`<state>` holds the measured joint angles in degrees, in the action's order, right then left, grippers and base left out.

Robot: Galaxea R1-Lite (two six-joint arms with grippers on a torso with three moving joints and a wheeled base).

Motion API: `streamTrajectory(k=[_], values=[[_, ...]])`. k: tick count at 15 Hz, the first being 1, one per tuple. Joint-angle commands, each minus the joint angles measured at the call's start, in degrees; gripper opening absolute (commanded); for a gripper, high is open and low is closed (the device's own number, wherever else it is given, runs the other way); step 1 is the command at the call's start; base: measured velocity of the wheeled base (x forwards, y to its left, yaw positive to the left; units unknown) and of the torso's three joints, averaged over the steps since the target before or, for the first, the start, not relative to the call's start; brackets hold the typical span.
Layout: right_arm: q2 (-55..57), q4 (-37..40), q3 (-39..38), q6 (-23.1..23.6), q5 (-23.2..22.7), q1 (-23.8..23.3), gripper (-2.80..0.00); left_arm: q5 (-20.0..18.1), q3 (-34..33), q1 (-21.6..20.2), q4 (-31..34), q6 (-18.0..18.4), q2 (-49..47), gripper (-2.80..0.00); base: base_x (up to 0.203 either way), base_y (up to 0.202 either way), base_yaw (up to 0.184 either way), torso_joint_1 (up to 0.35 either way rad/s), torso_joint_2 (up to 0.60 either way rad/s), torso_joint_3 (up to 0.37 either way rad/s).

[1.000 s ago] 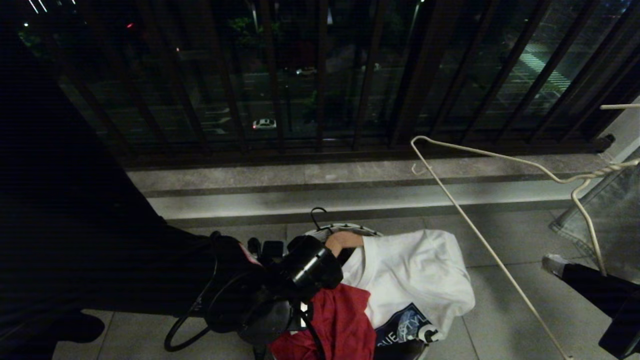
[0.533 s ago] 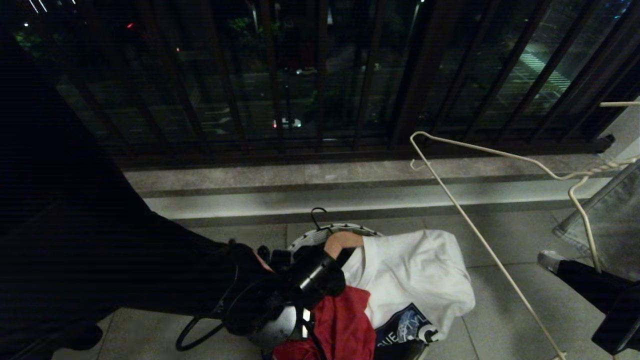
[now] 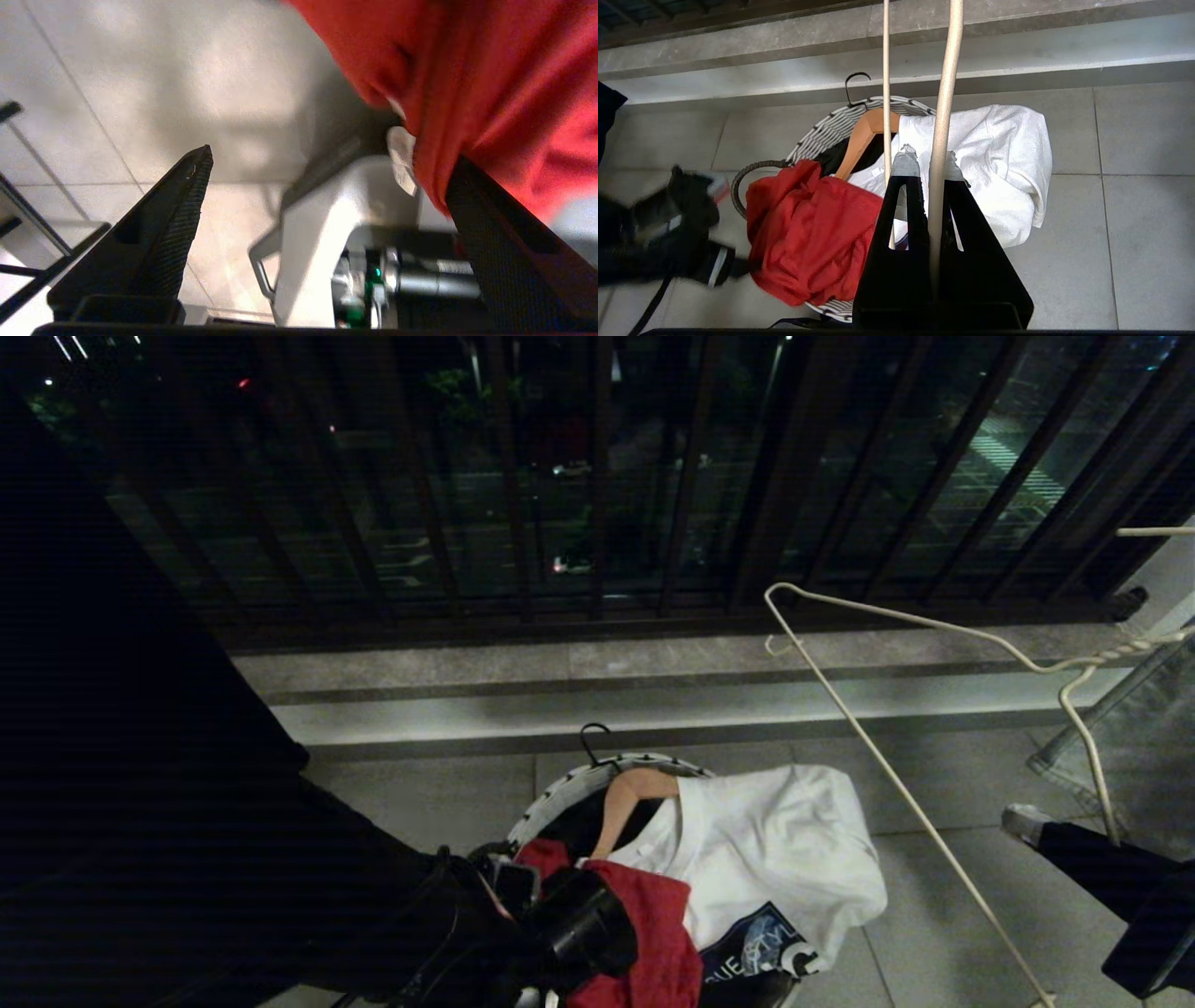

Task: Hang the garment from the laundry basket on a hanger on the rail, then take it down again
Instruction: Pick up clothes from the basket

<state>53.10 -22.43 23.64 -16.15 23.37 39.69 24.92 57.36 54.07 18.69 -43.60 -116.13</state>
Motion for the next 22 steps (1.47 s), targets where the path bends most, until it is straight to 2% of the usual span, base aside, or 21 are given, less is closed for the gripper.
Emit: streamTrajectory(k=[1, 3, 7, 14, 18, 19, 22], values=[[-0.01, -0.16, 0.01, -0.11, 0.16, 0.03, -2.8, -1.21, -0.76, 2.78, 0.2, -1.12, 1.16, 0.0, 0.0, 0.0, 0.0, 0.0, 0.0, 0.0], [-0.01, -0.16, 0.01, -0.11, 0.12, 0.03, -2.8, -3.05, -0.48, 3.57, 0.29, -1.14, 1.57, 0.0, 0.0, 0.0, 0.0, 0.0, 0.0, 0.0], [0.08, -0.16, -0.08, -0.19, 0.1, 0.03, -2.8, -4.42, 0.72, 3.5, 0.13, -1.18, 6.44, 0.0, 0.0, 0.0, 0.0, 0.0, 0.0, 0.0], [0.16, -0.16, -0.17, -0.2, 0.1, 0.03, -2.8, -3.65, 6.57, -3.22, 0.03, -0.98, -2.22, 0.0, 0.0, 0.0, 0.0, 0.0, 0.0, 0.0], [0.08, -0.16, -0.17, -0.2, 0.1, 0.03, -2.8, -3.65, 6.76, -3.36, 0.03, -0.79, -2.66, 0.0, 0.0, 0.0, 0.0, 0.0, 0.0, 0.0], [0.08, -0.16, -0.17, -0.2, 0.1, 0.03, -2.8, -3.65, 6.8, -3.36, 0.03, -0.79, -2.87, -2.8, 0.0, 0.0, 0.0, 0.0, 0.0, 0.0], [0.08, -0.16, -0.17, -0.12, 0.1, 0.03, -2.8, -3.65, 7.84, -3.74, 0.03, -0.79, -3.23, -2.8, 0.0, 0.0, 0.0, 0.0, 0.0, 0.0]])
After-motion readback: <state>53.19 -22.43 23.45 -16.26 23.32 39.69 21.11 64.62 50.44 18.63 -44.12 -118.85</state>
